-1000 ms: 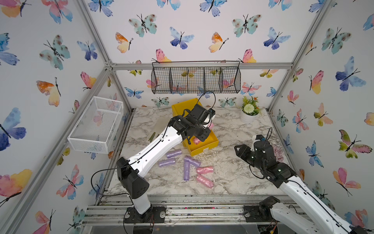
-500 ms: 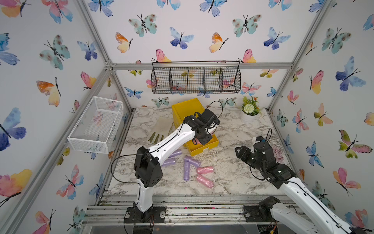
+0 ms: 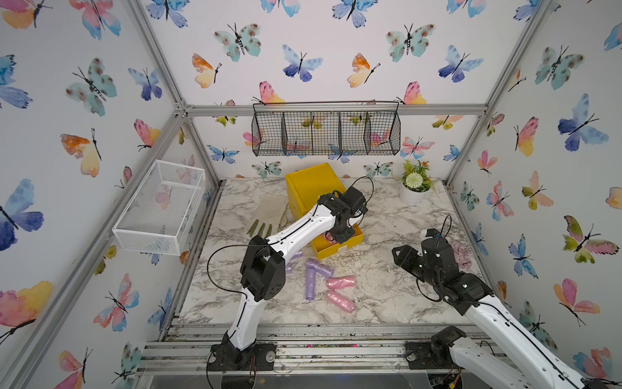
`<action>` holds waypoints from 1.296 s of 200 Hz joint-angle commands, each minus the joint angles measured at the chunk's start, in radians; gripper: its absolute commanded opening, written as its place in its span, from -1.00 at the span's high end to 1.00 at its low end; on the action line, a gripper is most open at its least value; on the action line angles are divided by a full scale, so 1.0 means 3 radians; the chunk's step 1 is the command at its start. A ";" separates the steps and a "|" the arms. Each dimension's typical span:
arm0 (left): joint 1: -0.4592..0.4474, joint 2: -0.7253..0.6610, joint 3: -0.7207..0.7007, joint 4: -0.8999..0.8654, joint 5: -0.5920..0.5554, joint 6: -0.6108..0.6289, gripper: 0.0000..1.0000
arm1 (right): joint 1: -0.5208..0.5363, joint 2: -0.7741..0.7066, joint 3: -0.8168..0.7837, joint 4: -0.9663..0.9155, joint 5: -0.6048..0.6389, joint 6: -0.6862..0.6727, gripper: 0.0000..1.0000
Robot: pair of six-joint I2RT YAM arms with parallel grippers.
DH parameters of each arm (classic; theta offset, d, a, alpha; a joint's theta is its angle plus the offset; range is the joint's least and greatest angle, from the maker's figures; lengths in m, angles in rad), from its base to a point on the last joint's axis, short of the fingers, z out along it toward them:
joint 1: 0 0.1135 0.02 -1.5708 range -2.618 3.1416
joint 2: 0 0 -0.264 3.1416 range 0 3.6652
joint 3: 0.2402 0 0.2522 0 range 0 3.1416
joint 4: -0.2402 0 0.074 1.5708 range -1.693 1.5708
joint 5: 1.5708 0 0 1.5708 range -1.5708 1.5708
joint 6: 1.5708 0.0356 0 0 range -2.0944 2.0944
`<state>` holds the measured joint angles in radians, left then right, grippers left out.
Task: Sort the rolls of trash bags by color and place them into the drawer
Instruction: Place the roll of trash bags in the drawer.
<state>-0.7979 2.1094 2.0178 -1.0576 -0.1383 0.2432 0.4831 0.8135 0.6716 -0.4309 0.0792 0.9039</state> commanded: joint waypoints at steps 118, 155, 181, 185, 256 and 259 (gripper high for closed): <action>0.0021 0.0173 0.0229 -0.0151 -0.0066 -0.0054 0.33 | -0.0015 -0.0008 -0.0045 -0.0021 0.0038 -0.0028 -0.06; 0.0021 0.0125 0.0308 -0.0151 -0.0105 -0.0064 0.30 | -0.0015 0.0023 -0.0045 0.0022 0.0007 -0.0027 -0.06; 0.0011 0.0059 0.0387 -0.0151 -0.0134 -0.0073 0.28 | -0.0015 0.0052 -0.0040 0.0045 -0.0017 -0.0022 -0.06; 0.0010 0.0048 0.0398 -0.0151 -0.0145 -0.0075 0.28 | -0.0015 0.0054 -0.0037 0.0045 -0.0018 -0.0022 -0.06; -0.0050 -0.0362 0.0523 0.0023 -0.0282 -0.0134 0.21 | -0.0015 0.0060 -0.0019 0.0051 -0.0034 0.0019 -0.06; -0.0053 -0.0363 0.0516 0.0041 -0.0290 -0.0140 0.21 | -0.0015 0.0060 -0.0024 0.0051 -0.0034 0.0024 -0.06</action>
<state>-0.8028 2.0953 2.1483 -1.0733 -0.1909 0.2199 0.4831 0.8291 0.6674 -0.4252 0.0746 0.9047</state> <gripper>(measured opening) 0.390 0.529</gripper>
